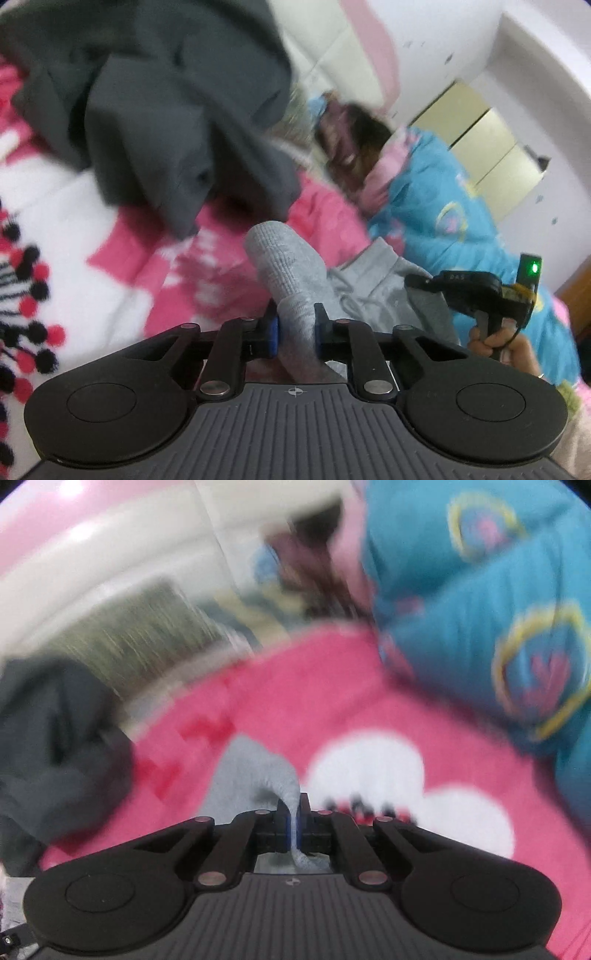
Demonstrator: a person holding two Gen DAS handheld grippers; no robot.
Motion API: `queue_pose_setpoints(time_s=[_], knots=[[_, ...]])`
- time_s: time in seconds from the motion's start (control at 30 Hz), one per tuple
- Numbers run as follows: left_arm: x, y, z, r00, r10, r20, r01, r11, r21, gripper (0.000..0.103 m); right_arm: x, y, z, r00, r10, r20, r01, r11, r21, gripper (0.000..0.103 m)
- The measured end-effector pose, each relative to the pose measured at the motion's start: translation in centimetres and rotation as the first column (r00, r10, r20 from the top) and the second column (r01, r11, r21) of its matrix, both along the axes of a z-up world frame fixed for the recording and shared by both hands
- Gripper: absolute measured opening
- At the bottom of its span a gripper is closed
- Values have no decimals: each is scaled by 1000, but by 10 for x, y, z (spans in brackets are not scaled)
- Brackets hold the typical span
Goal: Fold clothes
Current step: 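Open the left gripper and release the grey garment onto the bed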
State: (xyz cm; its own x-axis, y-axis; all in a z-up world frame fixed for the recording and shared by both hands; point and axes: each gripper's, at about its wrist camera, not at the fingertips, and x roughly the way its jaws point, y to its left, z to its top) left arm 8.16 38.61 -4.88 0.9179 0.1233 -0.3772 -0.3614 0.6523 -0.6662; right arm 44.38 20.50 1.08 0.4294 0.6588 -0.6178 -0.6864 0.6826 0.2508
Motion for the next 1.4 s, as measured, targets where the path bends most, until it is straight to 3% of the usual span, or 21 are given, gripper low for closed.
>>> queue_pose_setpoints(time_s=[0.07, 0.17, 0.23, 0.37, 0.43, 0.5, 0.57, 0.6, 0.73, 0.87, 1.03, 1.17, 1.23, 1.33, 1.4], knots=[[-9, -1, 5, 999, 33, 21, -33, 999, 12, 15, -4, -7, 19, 999, 29, 38, -32, 996, 88, 2], [-20, 2, 10, 995, 100, 20, -101, 993, 59, 15, -7, 2, 27, 994, 89, 66, -98, 985, 144, 2], [-20, 7, 5, 992, 127, -27, -125, 990, 70, 15, -6, 18, 9, 992, 105, 66, -111, 990, 90, 2], [-9, 25, -20, 982, 113, -148, -117, 993, -17, 17, -3, 54, -44, 993, 109, 53, -105, 991, -83, 2], [-7, 27, -21, 982, 109, -155, -114, 993, -18, 19, -2, 58, -50, 994, 94, 50, -87, 988, -126, 4], [-6, 26, -20, 982, 109, -158, -111, 994, -5, 22, -1, 52, -43, 996, 68, 51, -60, 989, -138, 12], [-8, 28, -21, 983, 106, -148, -109, 994, -13, 25, -1, 46, -35, 998, 41, 52, -33, 988, -150, 35], [-11, 29, -21, 984, 109, -140, -113, 993, -20, 26, -1, 42, -31, 998, 26, 56, -17, 988, -155, 37], [-22, 33, -20, 979, 168, -111, -170, 985, -10, 34, -19, -32, 7, 993, -72, 92, 82, 990, -116, 41], [-33, 30, -13, 964, 251, -93, -249, 968, 28, 35, -44, -114, 48, 979, -171, 112, 179, 982, -64, 41], [-46, 17, 3, 952, 303, -33, -300, 950, 84, 39, -108, -209, 61, 961, -251, 117, 258, 965, -49, 41], [-31, -32, 21, 994, 107, 9, -107, 989, 102, 39, -159, -285, 71, 942, -314, 120, 320, 947, -37, 41], [-22, -60, 30, 1000, -12, 24, 9, 994, 110, 39, -185, -323, 76, 931, -345, 121, 351, 936, -31, 41], [-7, -104, 42, 980, -197, 39, 191, 973, 126, 39, -222, -378, 83, 914, -387, 121, 392, 920, -24, 43], [10, -148, 38, 935, -353, -3, 350, 926, 138, 40, -236, -385, 70, 926, -358, 118, 366, 929, -56, 46]])
